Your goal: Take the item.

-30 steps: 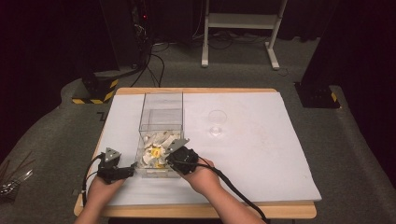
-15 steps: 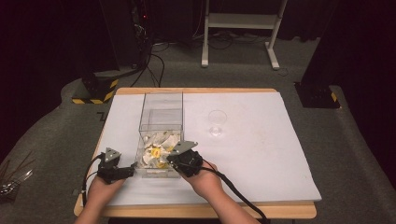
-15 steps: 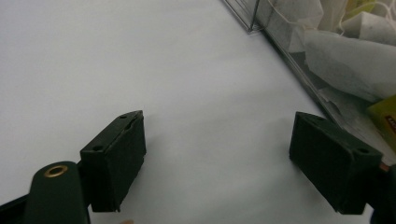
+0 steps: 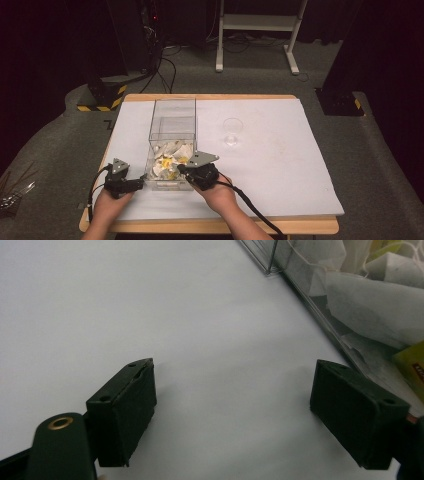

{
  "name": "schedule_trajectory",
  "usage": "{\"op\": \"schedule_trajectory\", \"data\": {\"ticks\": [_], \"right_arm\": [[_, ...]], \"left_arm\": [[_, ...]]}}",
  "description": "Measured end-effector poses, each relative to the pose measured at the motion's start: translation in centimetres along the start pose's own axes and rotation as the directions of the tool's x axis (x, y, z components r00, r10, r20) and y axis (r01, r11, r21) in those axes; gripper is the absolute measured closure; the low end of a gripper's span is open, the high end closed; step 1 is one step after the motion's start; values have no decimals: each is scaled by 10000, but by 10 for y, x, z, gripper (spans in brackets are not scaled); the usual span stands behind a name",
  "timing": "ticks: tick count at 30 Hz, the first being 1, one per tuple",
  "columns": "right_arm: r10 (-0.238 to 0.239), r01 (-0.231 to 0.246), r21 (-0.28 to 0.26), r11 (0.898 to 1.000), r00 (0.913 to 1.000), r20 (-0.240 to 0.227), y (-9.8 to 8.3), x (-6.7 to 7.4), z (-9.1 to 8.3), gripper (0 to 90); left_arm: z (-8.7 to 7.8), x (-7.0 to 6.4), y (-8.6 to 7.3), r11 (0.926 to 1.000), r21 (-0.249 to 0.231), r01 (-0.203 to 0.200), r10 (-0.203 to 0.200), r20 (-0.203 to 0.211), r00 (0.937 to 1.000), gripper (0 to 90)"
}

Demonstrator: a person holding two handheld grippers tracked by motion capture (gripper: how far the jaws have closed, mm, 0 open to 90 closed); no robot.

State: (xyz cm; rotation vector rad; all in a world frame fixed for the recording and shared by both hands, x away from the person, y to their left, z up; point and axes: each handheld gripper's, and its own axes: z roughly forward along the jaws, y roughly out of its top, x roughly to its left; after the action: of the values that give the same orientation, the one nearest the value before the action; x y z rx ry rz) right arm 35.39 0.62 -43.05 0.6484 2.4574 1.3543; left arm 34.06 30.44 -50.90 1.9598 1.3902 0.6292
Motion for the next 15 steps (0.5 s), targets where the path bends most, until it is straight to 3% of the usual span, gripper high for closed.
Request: {"op": "schedule_trajectory", "data": {"ticks": [8,15], "right_arm": [[81,-80,-298,9995,10000,42,-1,-5,-7,891],[494,-478,-1064,9932,9987,130,1,-19,-24,892]], "left_arm": [[0,0,0,10000,2,17,-17,-30,10000,177],[0,-1,0,10000,0,75,-75,-116,9999,169]]}}
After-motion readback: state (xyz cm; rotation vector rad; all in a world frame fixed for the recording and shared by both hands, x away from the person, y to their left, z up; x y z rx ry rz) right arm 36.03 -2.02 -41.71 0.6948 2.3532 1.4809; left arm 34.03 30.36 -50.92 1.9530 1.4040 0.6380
